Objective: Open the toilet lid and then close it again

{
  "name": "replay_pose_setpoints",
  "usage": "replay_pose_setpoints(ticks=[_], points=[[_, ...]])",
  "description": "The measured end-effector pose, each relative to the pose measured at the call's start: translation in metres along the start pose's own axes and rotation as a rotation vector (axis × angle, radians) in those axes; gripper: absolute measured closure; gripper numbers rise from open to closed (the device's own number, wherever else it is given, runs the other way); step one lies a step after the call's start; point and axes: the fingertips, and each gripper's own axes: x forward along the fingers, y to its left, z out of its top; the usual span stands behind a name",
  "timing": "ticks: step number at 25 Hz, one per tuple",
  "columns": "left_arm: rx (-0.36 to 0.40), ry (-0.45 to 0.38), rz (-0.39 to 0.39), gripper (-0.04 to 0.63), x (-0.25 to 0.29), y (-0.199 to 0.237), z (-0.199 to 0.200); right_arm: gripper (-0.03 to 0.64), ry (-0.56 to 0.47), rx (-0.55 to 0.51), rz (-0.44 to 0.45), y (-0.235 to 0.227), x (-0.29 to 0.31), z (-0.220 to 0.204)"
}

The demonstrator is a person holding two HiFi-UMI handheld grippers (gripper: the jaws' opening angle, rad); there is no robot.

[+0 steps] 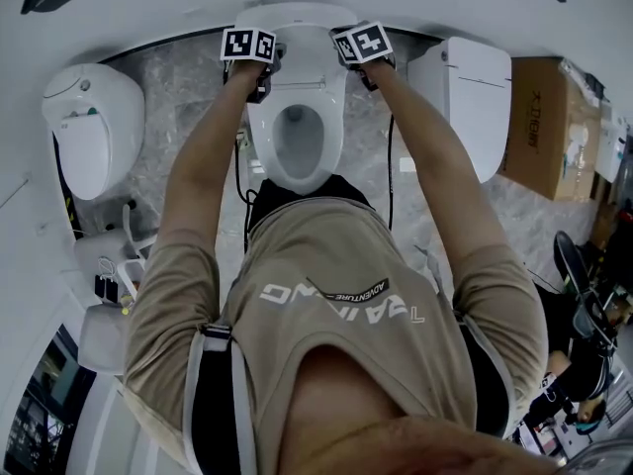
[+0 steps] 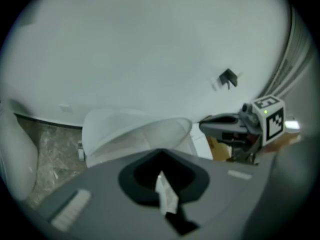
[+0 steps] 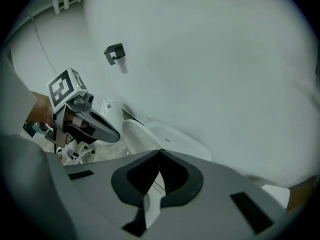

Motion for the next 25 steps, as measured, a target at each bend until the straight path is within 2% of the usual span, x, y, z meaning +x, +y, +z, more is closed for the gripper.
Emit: replay_pose_setpoints(ticks=[7,12,25], points=[[0.002,-0.006,-0.028,0.591,0.002,-0.009,0.005,0.607,-0.005,-0.105,0.007,0.004,-0.004,0.023],[0.024,0.002,-0.032,0.592,0.002,-0.011,0.001,0.607,-0.029,-0.084,-0.007,-0.001,0.004,0.038],[0.03,0.014,-0.058,0.591,0.003,-0.011,-0.004,0.607,0.066,-0.058,-0.004,-0.019,0.037,0.038]])
